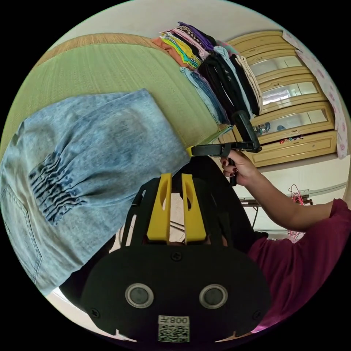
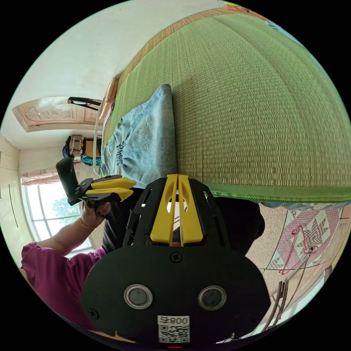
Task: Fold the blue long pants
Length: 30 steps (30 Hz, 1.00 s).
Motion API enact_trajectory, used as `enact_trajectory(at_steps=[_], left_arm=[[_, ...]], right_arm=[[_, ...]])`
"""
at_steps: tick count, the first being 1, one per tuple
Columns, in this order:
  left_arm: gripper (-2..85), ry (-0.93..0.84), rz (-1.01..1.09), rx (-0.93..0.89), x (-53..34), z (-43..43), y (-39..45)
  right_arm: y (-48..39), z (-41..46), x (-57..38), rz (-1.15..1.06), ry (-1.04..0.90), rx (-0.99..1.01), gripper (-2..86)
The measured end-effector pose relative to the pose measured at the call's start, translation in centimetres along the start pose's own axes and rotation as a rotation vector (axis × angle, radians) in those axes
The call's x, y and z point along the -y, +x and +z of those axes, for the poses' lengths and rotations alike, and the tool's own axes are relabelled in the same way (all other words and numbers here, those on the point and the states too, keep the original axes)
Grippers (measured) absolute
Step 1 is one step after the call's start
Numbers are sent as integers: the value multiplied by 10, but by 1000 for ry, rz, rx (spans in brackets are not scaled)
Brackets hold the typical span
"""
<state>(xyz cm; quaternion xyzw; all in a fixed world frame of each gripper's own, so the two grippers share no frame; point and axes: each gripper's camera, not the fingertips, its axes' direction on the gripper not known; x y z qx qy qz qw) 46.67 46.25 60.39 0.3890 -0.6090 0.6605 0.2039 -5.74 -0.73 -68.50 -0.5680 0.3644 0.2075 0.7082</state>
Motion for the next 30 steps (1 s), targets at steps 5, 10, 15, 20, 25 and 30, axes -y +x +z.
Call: enact_trajectory(at_steps=[5,10,15,20,25,30], left_arm=[[96,-65,78,104,53,42,56],[102,-142,76,181,94,84,88],[84,-137,22,208,112,97,101],[63,-138,-7,203,126,103,109],[44,-105,-20,144,134,95,113],[40,-71,-7,119,137,82,122]], right_arm=[[18,1,2,-6,-5,72,0],[29,3,4,-17,-9,116,0],[37,7,8,-25,-21,136,1],[37,12,13,-41,-32,129,3],[41,1,16,-51,20,187,14],[47,-22,35,-36,144,222,56]])
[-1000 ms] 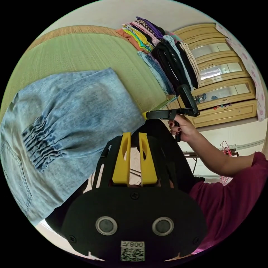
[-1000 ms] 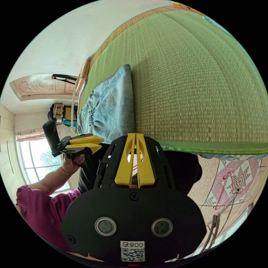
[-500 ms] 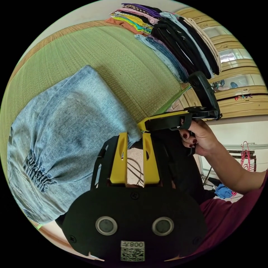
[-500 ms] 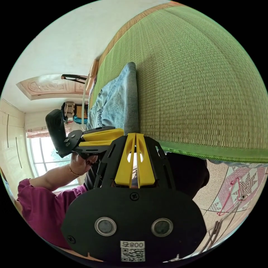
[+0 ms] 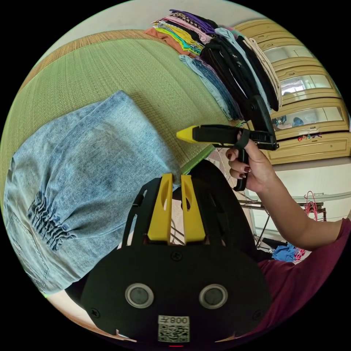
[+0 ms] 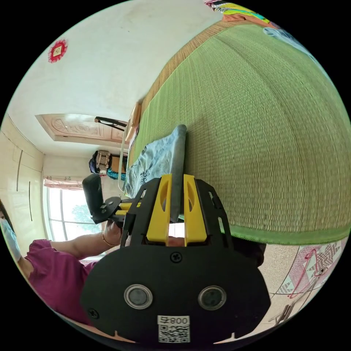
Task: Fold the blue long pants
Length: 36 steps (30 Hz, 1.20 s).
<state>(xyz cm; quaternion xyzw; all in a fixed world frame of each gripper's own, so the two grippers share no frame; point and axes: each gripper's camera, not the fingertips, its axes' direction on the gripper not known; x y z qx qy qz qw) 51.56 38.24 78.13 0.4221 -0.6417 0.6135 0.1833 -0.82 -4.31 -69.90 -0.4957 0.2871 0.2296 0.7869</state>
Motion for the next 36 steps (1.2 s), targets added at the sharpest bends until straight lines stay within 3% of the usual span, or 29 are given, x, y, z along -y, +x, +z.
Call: enact_trajectory(at_steps=[10,21,36], left_arm=[[43,16,64,-11,-7,-33,8],[44,-16,132,-33,-31,-64,-4],[39,91,221,-226,-123,-168,-53]], right_arm=[[-23,35,92,-12,-53,-60,81],[-30,56,115,29,-121,-71,26],[-83,-5,89,91,82,-10,14]])
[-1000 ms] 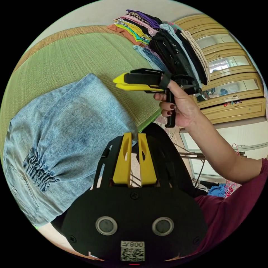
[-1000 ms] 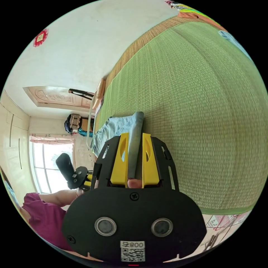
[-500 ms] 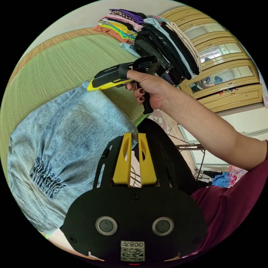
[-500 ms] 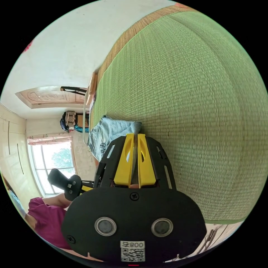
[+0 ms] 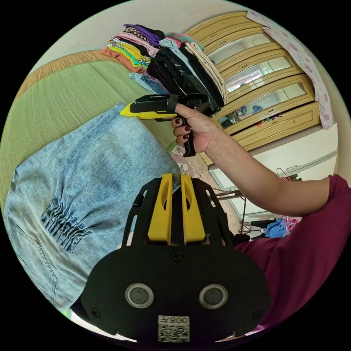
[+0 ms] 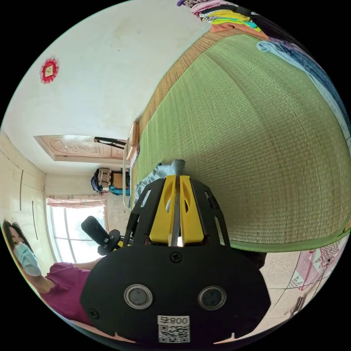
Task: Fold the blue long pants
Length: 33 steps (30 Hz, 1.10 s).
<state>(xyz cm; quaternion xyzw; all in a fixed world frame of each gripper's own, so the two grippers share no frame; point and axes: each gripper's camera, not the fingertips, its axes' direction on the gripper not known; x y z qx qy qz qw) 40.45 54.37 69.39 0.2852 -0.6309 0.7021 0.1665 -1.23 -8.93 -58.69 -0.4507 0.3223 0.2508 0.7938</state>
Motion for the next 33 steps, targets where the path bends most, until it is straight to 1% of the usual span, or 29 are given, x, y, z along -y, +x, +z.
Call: enact_trajectory(at_steps=[8,15,23,25,33], left_arm=[[39,184,-8,-73,-116,-143,-31],[37,386,-52,-122,-257,-280,-84],[36,564,-121,-106,-423,-412,-159],[37,615,-160,-90,-476,-448,-186],[32,732,-353,-69,-644,-533,-283]], right_arm=[[-103,14,-8,-82,61,122,14],[-203,59,-5,-165,41,164,15],[-331,162,10,-252,-35,163,18],[-356,189,15,-265,-59,158,18],[-448,319,38,-286,-193,103,17]])
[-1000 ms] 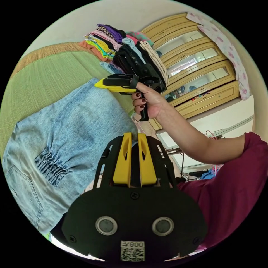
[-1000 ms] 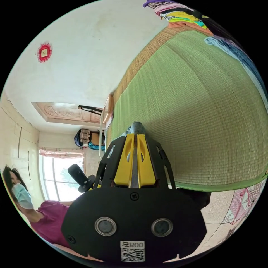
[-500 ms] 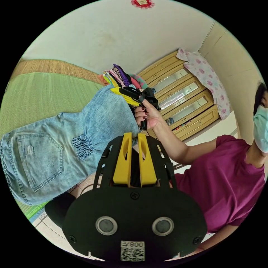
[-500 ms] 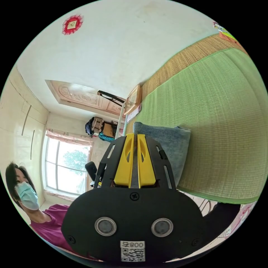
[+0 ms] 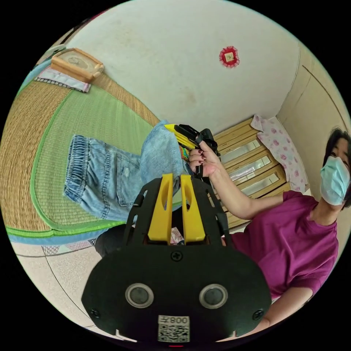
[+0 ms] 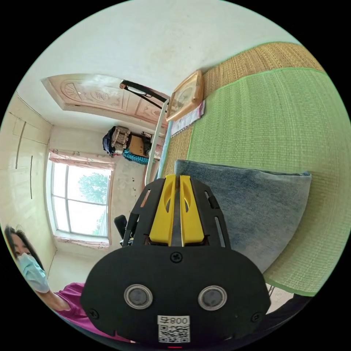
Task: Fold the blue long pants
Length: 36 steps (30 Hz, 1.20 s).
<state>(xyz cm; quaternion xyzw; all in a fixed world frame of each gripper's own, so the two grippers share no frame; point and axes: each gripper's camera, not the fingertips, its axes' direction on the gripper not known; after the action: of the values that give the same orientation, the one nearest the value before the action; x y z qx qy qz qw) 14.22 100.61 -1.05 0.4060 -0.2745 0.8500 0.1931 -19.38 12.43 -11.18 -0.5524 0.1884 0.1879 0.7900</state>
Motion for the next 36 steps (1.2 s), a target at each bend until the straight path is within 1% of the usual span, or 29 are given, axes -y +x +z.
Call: enact_trajectory(at_steps=[7,14,19,23,25,28,30,33,35,36], left_arm=[[28,73,-133,35,-30,-108,-96],[29,118,-237,49,-58,-173,-171],[27,155,-364,60,-93,-211,-228],[19,196,-382,75,-112,-234,-239],[9,246,-368,121,-123,-252,-235],[3,348,-302,180,-133,-273,-213],[2,360,-252,198,-132,-275,-199],[1,284,-197,229,-122,-260,-191],[1,214,-192,300,-116,-247,-194],[0,169,-201,366,-115,-240,-199]], right_arm=[[-53,102,53,-36,-119,-107,17],[-84,178,93,-56,-205,-182,20],[-98,220,116,-78,-284,-187,19],[-124,228,124,-164,-296,-146,7],[-136,225,126,-201,-278,-117,4],[-155,228,130,-264,-244,-174,2],[-165,243,135,-296,-269,-214,1],[-183,283,141,-384,-356,-339,1],[-195,321,141,-452,-432,-497,1],[-199,328,140,-478,-437,-528,1]])
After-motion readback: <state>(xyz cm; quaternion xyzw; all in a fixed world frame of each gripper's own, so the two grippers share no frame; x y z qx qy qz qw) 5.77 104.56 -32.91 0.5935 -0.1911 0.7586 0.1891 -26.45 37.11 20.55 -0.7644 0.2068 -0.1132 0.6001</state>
